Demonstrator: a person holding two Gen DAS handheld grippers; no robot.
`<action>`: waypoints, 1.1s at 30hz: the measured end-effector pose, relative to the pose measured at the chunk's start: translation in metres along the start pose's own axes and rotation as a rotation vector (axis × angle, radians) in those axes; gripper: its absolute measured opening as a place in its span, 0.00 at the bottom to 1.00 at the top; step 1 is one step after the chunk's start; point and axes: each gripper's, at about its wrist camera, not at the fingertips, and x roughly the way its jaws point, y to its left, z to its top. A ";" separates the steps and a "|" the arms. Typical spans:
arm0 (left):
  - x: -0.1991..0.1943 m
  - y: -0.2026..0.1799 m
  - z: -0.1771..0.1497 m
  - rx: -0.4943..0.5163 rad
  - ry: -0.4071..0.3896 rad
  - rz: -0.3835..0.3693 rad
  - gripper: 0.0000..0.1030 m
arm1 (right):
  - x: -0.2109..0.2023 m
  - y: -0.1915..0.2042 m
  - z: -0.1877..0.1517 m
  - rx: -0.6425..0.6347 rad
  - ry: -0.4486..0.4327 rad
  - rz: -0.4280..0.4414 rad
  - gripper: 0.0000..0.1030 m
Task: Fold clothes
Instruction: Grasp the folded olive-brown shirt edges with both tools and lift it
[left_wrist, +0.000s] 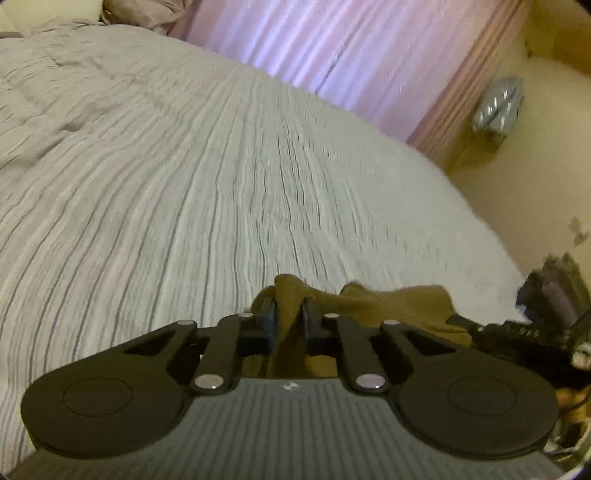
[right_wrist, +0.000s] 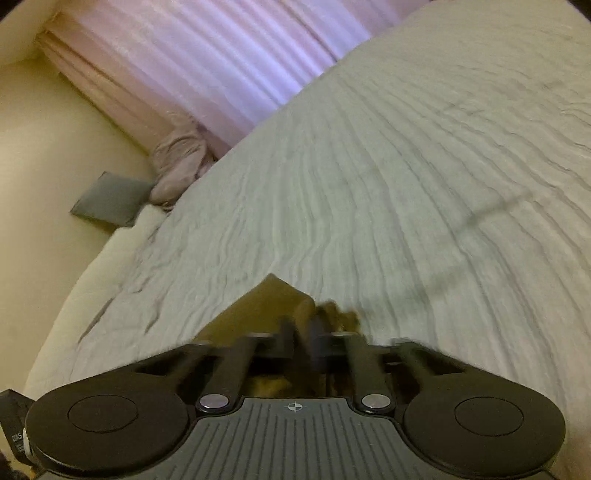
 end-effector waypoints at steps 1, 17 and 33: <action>-0.002 0.006 -0.001 -0.031 -0.015 -0.018 0.09 | -0.001 0.005 0.001 -0.045 -0.028 0.008 0.04; -0.047 -0.015 -0.011 0.009 -0.097 0.060 0.16 | -0.058 0.038 -0.021 -0.191 -0.126 -0.185 0.70; -0.070 -0.069 -0.059 0.113 0.011 0.034 0.30 | -0.099 0.044 -0.082 -0.252 0.056 -0.196 0.77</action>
